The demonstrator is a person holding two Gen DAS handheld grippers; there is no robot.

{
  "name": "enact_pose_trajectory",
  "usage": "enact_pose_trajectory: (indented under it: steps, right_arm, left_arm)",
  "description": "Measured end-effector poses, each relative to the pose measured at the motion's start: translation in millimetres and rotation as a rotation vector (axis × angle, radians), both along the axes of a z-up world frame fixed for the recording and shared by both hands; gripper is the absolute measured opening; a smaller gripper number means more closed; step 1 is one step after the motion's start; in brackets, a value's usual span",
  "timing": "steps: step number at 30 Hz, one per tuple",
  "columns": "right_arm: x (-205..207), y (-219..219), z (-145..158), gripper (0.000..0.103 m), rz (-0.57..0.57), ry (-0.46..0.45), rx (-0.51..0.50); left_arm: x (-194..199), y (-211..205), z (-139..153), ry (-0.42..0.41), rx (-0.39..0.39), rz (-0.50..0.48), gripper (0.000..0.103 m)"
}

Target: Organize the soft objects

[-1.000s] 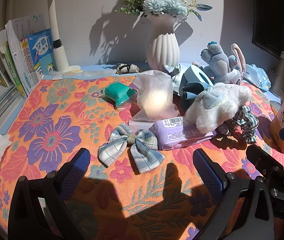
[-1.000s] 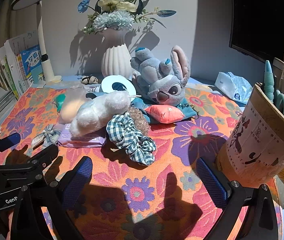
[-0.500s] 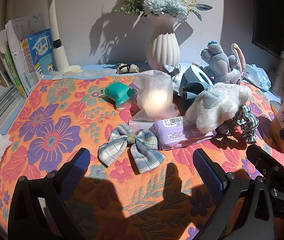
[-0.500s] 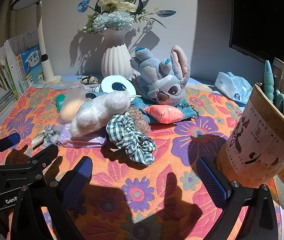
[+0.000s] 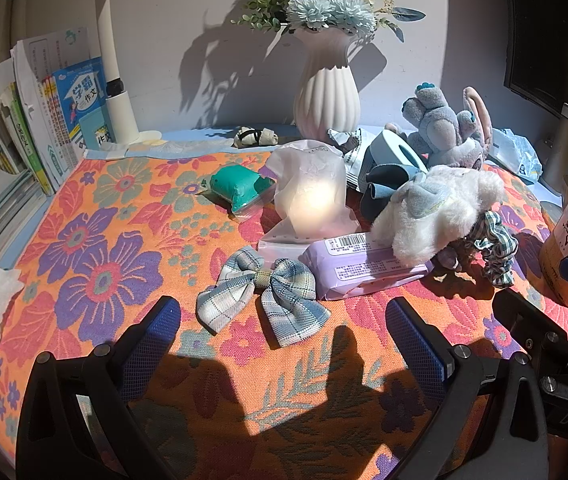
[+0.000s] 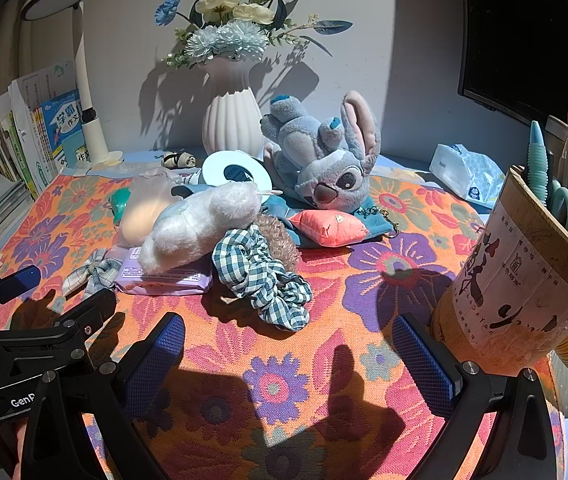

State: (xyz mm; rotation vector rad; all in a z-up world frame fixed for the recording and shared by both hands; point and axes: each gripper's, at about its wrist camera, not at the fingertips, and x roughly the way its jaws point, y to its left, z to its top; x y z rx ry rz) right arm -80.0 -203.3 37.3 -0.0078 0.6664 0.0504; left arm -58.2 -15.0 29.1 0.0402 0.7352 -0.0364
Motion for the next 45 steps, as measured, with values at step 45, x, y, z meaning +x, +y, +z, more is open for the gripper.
enact_pose_trajectory:
  steps: [45]
  right_arm:
    - [40,-17,2,0.066,0.059,0.125,0.208]
  left_arm:
    - [34,30,-2,0.154,-0.134,0.022,0.093]
